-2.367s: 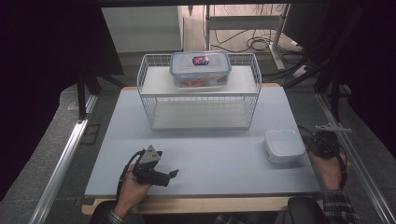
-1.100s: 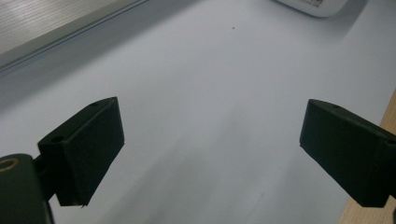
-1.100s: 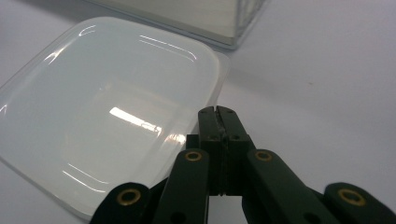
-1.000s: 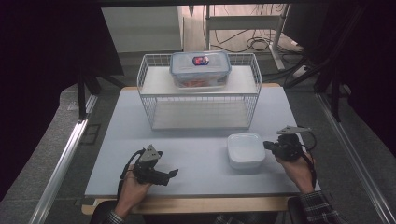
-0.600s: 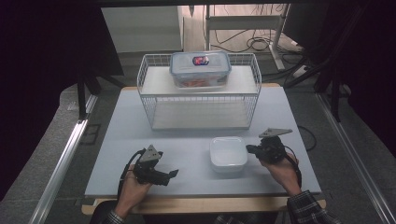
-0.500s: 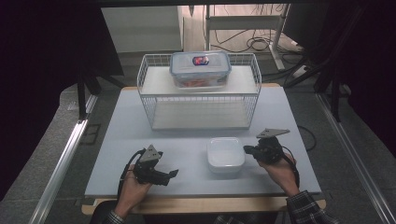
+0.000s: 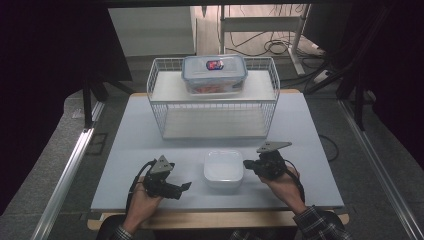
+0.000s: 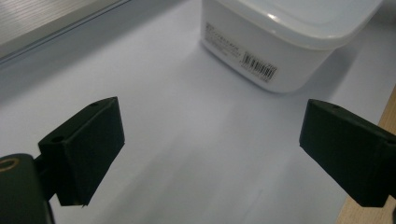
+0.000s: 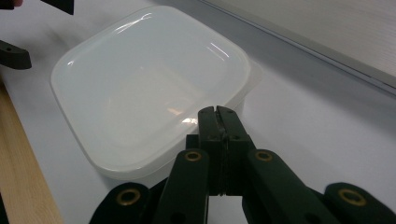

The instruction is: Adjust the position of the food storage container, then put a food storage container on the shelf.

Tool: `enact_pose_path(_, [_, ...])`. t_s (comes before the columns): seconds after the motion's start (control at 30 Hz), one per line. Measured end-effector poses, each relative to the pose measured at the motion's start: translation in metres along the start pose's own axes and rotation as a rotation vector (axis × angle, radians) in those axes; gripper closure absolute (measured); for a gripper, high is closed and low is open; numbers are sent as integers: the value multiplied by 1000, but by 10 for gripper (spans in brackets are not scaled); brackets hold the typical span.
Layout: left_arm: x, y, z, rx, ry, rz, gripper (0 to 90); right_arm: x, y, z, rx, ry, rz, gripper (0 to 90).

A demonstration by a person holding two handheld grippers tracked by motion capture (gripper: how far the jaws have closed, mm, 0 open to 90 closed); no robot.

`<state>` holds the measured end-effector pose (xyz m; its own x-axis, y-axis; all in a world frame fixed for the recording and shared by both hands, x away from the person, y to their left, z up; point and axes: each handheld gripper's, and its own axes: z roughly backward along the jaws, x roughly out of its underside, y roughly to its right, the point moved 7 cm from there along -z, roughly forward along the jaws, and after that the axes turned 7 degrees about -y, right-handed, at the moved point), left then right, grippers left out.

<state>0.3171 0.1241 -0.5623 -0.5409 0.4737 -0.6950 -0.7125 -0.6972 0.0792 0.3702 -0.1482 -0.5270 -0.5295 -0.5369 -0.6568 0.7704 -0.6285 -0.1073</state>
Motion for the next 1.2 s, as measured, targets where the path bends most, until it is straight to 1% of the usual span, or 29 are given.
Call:
enact_pose_path(0.03, [0,0,0,0,0,-1,64,-2,-2,-2,17,-2,22,887])
enact_pose_path(0.07, [0,0,0,0,0,-1,64,-2,-2,-2,17,-2,22,887])
enact_pose_path(0.1, [0,0,1,1,-1,0,64,-2,-3,-1,29,0,35,857])
enact_pose_path(0.13, [0,0,1,3,-1,4,64,-2,-2,0,33,2,32,831])
enact_pose_path(0.17, [0,0,1,3,-1,4,66,-2,0,3,43,12,33,795])
enact_pose_path(0.2, [0,0,1,10,-1,13,67,-3,2,6,57,22,34,754])
enact_pose_path(0.27, [0,0,2,11,-3,14,68,-3,5,11,59,39,32,673])
enact_pose_path(0.3, [0,0,2,11,-3,14,68,-3,5,11,59,39,32,673])
enact_pose_path(0.33, [0,1,2,10,-2,12,67,-1,9,14,58,46,31,587])
enact_pose_path(0.37, [0,1,2,10,-2,12,66,-1,9,14,58,46,31,587])
enact_pose_path(0.4, [0,1,1,8,1,10,65,2,11,16,48,38,35,504])
enact_pose_path(0.43, [0,1,1,8,1,10,64,2,11,16,48,38,35,504])
enact_pose_path(0.47, [0,0,1,4,-1,5,64,3,12,17,53,32,40,467])
enact_pose_path(0.5, [0,0,1,2,-2,3,63,5,13,18,57,30,44,419])
enact_pose_path(0.53, [1,0,1,-2,-1,-1,61,7,14,19,63,31,52,340])
enact_pose_path(0.57, [1,0,1,-2,-1,-1,61,7,14,19,63,31,52,340])
enact_pose_path(0.6, [1,0,1,-3,2,-4,59,8,15,21,65,52,62,270])
enact_pose_path(0.63, [1,0,1,-3,2,-4,58,8,15,21,65,52,62,270])
enact_pose_path(0.67, [1,0,1,-4,4,-6,58,8,15,22,66,61,64,249])
enact_pose_path(0.73, [1,0,0,-6,7,-7,52,8,14,25,56,81,71,172])
enact_pose_path(0.77, [1,-1,0,-6,7,-7,48,11,15,26,59,78,78,120])
enact_pose_path(0.83, [1,-1,0,-5,7,-5,48,13,16,25,59,77,78,105])
enact_pose_path(0.9, [1,-1,0,-4,10,-1,46,16,18,23,59,62,78,81])
enact_pose_path(1.03, [0,-1,0,7,8,17,48,16,18,20,54,61,74,34])
enact_pose_path(1.1, [-1,-1,0,16,-3,25,55,16,18,19,66,65,81,23])
enact_pose_path(1.13, [-2,0,0,24,2,32,59,16,18,19,71,64,84,20])
enact_pose_path(1.2, [-5,1,2,25,2,27,64,15,18,18,77,64,86,12])
